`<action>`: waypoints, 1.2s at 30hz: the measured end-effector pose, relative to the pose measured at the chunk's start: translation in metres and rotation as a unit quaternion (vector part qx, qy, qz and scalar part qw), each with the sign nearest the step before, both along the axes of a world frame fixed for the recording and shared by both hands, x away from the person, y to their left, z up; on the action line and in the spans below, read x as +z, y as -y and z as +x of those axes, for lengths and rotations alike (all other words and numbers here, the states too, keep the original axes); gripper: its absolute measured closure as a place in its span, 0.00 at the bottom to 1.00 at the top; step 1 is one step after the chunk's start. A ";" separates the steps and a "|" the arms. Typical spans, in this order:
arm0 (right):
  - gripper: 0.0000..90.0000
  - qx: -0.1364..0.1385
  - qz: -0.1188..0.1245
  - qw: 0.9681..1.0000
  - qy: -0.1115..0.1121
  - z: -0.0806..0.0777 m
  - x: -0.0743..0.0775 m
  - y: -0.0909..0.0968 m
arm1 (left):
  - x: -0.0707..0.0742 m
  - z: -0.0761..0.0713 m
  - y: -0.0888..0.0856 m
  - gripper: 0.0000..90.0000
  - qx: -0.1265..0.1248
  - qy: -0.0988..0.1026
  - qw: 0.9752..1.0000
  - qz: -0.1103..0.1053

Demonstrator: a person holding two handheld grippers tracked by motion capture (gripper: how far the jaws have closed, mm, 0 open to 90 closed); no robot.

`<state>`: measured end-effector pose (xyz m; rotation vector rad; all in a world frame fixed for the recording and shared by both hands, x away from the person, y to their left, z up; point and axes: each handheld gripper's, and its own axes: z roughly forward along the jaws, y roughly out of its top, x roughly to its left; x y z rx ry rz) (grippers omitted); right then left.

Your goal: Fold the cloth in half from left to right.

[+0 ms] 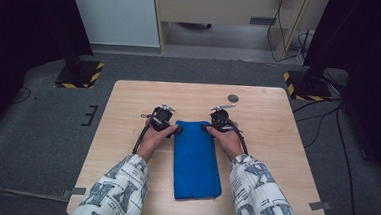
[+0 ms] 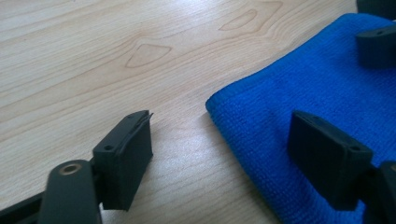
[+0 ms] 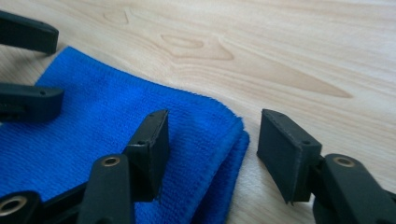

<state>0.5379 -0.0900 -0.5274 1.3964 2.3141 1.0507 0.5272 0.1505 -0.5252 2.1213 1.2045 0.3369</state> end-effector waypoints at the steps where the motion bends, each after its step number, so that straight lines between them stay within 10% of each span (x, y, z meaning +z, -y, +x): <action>1: 0.50 0.002 -0.002 1.000 0.001 0.000 0.000 -0.002 | 0.000 0.001 0.001 0.26 -0.001 0.001 1.000 -0.002; 15: 0.91 0.019 0.002 1.000 -0.006 -0.005 0.001 -0.006 | -0.001 -0.001 0.016 0.63 -0.033 0.021 0.999 0.000; 27: 0.93 0.021 0.020 1.000 -0.002 -0.013 0.008 0.005 | 0.002 0.001 0.026 0.91 -0.045 0.009 0.999 -0.007; 36: 0.93 0.020 0.011 1.000 0.015 -0.017 0.019 0.012 | 0.010 -0.003 0.035 0.94 -0.040 0.029 0.999 -0.009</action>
